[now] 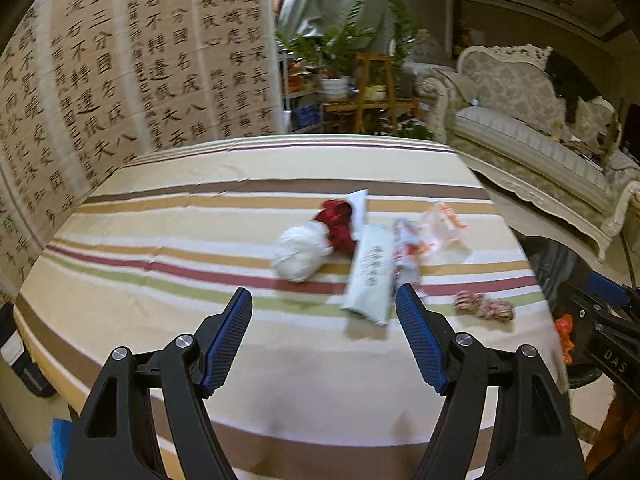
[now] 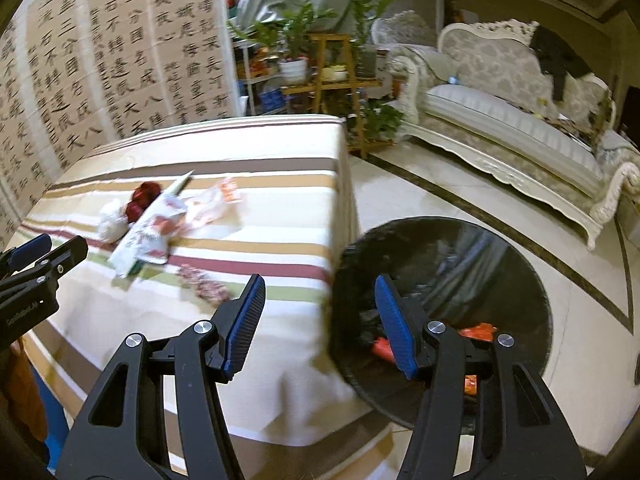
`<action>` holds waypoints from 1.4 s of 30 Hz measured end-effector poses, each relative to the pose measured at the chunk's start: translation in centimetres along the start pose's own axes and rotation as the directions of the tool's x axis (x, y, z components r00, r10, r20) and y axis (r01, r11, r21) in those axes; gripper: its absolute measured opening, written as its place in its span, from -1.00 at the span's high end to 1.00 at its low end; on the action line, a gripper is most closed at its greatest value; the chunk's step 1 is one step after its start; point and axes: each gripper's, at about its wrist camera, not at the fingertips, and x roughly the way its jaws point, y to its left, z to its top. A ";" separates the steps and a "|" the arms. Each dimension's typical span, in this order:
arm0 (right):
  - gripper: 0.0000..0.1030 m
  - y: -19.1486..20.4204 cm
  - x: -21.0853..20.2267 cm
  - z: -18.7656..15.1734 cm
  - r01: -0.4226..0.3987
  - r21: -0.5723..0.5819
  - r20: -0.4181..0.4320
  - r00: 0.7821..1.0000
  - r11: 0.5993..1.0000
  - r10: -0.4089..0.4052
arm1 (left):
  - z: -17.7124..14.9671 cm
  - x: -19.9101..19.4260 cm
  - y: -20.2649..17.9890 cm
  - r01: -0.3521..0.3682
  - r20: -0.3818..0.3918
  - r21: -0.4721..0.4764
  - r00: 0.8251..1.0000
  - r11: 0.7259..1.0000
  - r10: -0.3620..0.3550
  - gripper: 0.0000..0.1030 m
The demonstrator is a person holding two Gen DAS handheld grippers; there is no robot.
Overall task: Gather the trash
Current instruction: 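Move both tools back over the table toward the remaining trash, then grasp the checked ribbon bundle with the right tool while the left tool grasps the white tissue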
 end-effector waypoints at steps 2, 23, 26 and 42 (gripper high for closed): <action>-0.08 0.8 0.1 -0.1 -0.015 -0.015 -0.004 1.000 1.000 0.015 | -0.3 0.0 0.8 -0.010 -0.006 -0.010 1.000 1.000 0.010 -0.40; -0.08 6.2 3.5 0.5 -0.089 -0.112 -0.101 0.992 0.990 0.077 | -1.2 1.6 4.3 -0.015 -0.056 -0.086 0.998 0.996 0.010 -0.40; -0.08 6.8 4.1 0.6 -0.090 -0.128 -0.114 0.991 0.988 0.076 | -1.2 1.7 4.3 -0.008 -0.060 -0.089 0.998 0.996 0.003 -0.40; 0.45 7.8 5.0 0.7 -0.082 -0.151 -0.136 0.989 0.985 0.061 | -0.4 2.7 4.3 0.019 -0.069 -0.091 0.997 0.996 -0.026 -0.40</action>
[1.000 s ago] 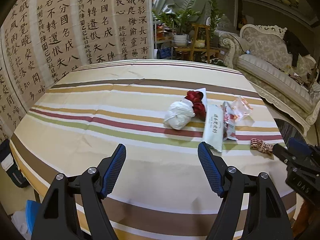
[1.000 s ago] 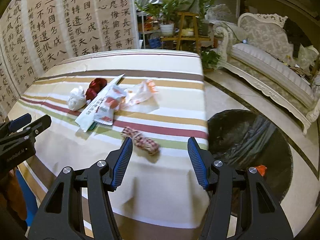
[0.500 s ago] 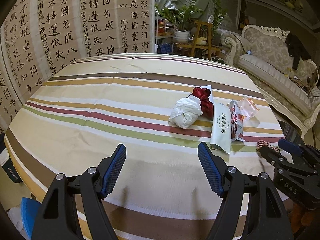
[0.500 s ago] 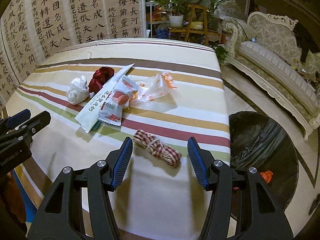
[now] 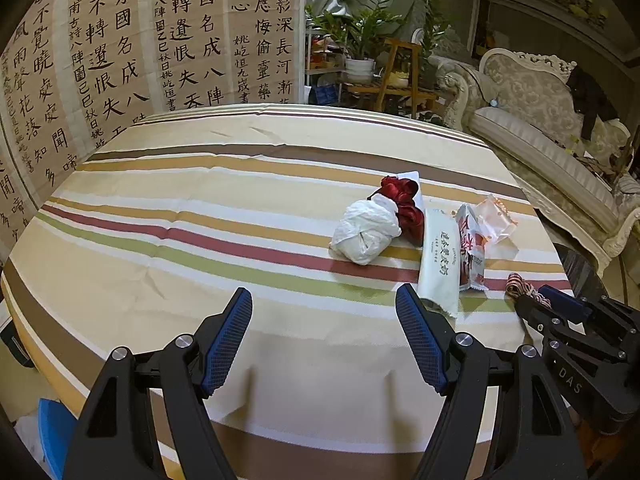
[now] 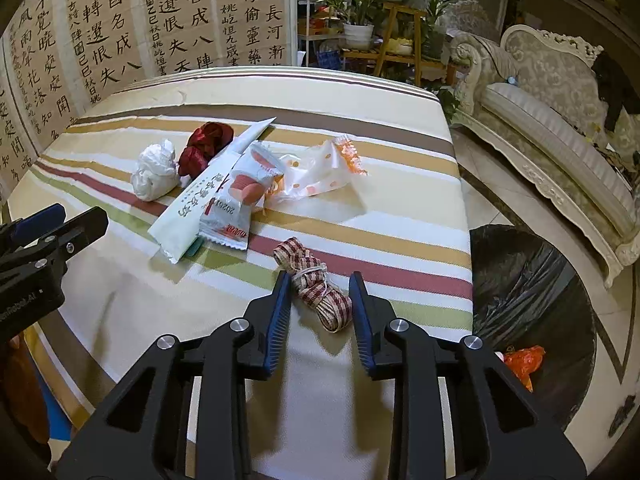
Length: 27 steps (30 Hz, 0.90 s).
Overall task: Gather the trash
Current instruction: 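Grasp the checked ribbon bundle with the right tool while the left tool grasps the white tissue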
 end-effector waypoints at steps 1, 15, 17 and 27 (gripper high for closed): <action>0.45 -0.1 0.0 0.0 -0.001 0.005 0.002 1.000 1.000 0.001 | 0.1 0.1 0.1 0.002 0.001 0.001 1.000 1.000 -0.002 -0.40; 0.66 -1.9 0.8 1.2 -0.033 0.063 0.008 0.999 0.997 0.032 | 2.4 3.3 -1.0 -0.001 -0.024 0.042 1.000 0.999 0.002 -0.42; 0.62 -2.2 1.0 1.2 -0.053 0.078 0.001 0.999 0.996 0.053 | 2.6 3.8 -1.0 0.001 -0.035 0.042 0.999 0.999 0.000 -0.42; 0.46 -1.8 1.4 1.6 -0.067 0.074 -0.007 0.998 0.995 0.068 | 3.0 5.0 -0.6 0.040 -0.073 0.047 0.997 0.998 -0.036 -0.15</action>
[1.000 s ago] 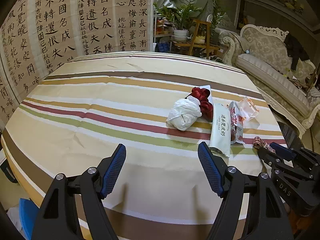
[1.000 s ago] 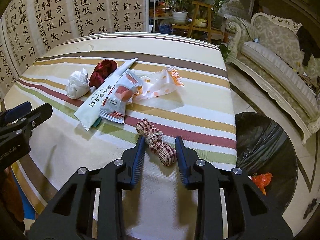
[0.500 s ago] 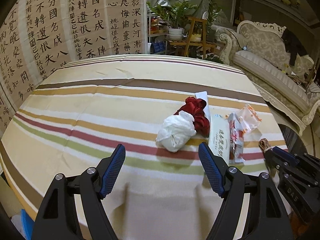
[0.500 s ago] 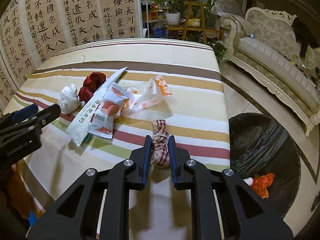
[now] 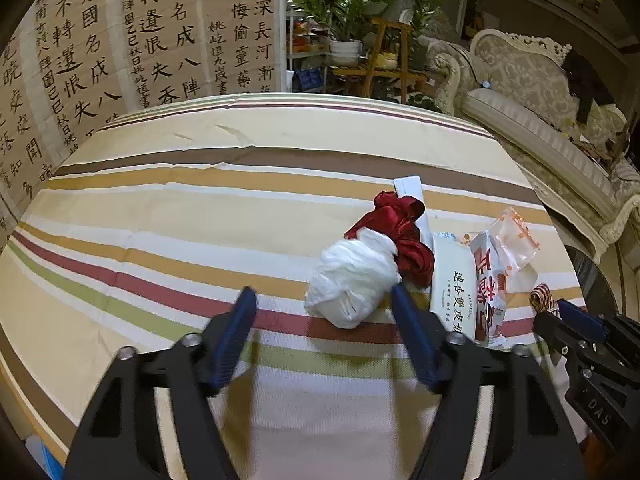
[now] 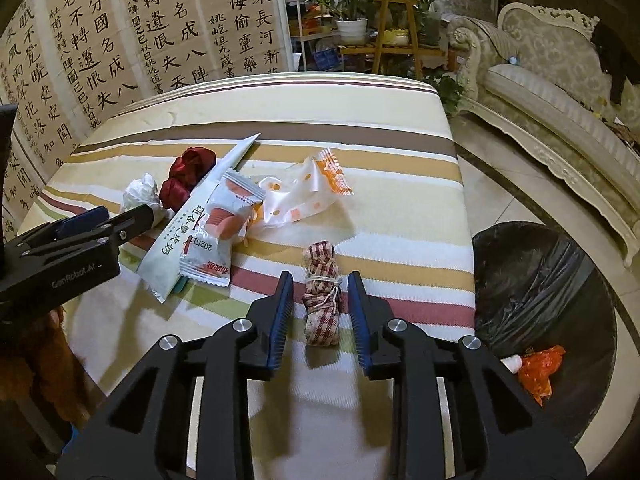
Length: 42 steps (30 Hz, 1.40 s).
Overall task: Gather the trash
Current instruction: 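Grasp the checked ribbon bundle with the right tool while the left tool grasps the white tissue, then carry the ribbon bundle and tissue over the black bin and open both tools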
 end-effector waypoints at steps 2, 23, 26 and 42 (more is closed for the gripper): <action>0.46 0.1 0.1 0.0 0.007 -0.008 0.001 1.000 1.000 -0.007 | -0.1 0.2 0.0 0.013 -0.008 0.014 1.000 1.000 -0.013 -0.02; 0.66 0.2 -1.0 -0.7 0.032 -0.007 0.031 0.999 0.999 -0.031 | -1.4 -2.5 0.1 0.024 0.041 0.009 0.999 1.000 -0.025 0.53; 0.66 -0.1 -1.7 -0.9 0.037 0.000 0.046 0.998 0.999 -0.037 | -1.7 -3.5 -0.2 0.032 0.056 0.008 0.998 0.999 -0.032 0.53; 0.66 -5.7 -7.1 -3.5 0.151 0.118 0.125 0.978 0.981 -0.166 | -3.1 -6.9 -7.5 0.147 0.114 0.103 0.981 0.984 -0.159 0.53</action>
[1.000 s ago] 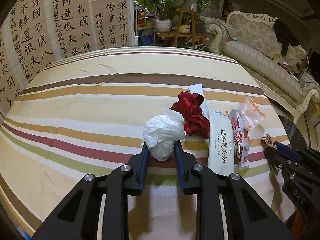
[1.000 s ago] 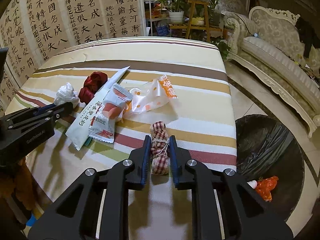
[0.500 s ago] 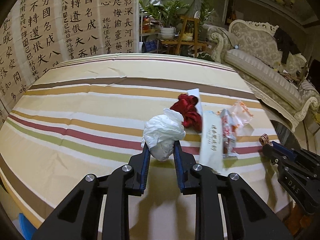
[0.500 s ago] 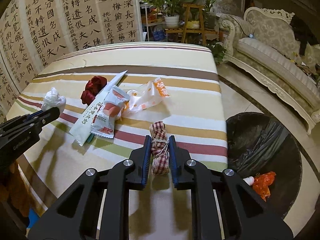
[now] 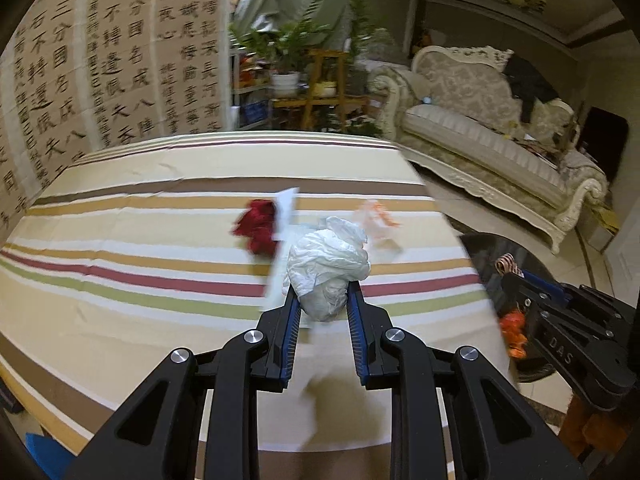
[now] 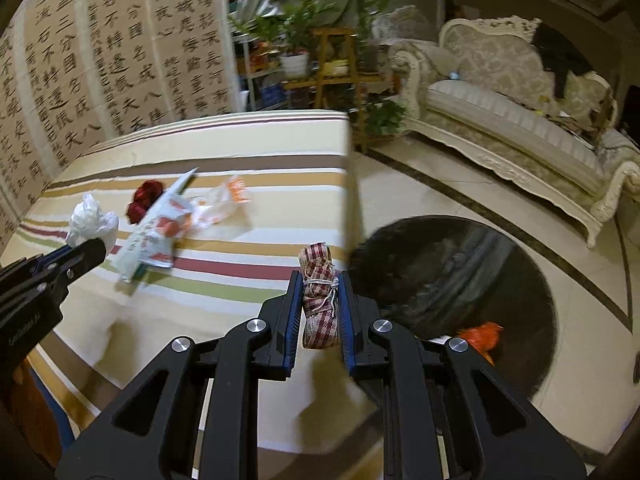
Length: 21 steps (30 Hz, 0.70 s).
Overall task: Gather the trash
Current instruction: 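Carry the ribbon bundle and tissue over the black bin and open both tools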
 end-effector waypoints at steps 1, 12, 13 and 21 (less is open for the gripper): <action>0.66 -0.6 -0.2 -0.1 0.015 0.008 0.004 1.000 1.000 -0.015 | 0.0 0.1 -0.9 0.014 -0.001 0.013 1.000 1.000 -0.014 0.53; 0.66 -7.7 -0.9 -1.1 0.130 0.111 0.020 0.991 0.985 -0.133 | 0.1 1.9 -9.4 0.101 -0.015 0.130 0.995 0.986 -0.100 0.53; 0.66 -8.2 -0.9 -1.1 0.136 0.119 0.020 0.990 0.984 -0.139 | 0.1 2.0 -9.9 0.103 -0.015 0.139 0.995 0.985 -0.102 0.53; 0.66 -12.0 -0.3 -1.6 0.161 0.183 0.016 0.986 0.970 -0.166 | 0.1 3.9 -14.7 0.125 -0.040 0.208 0.992 0.970 -0.120 0.53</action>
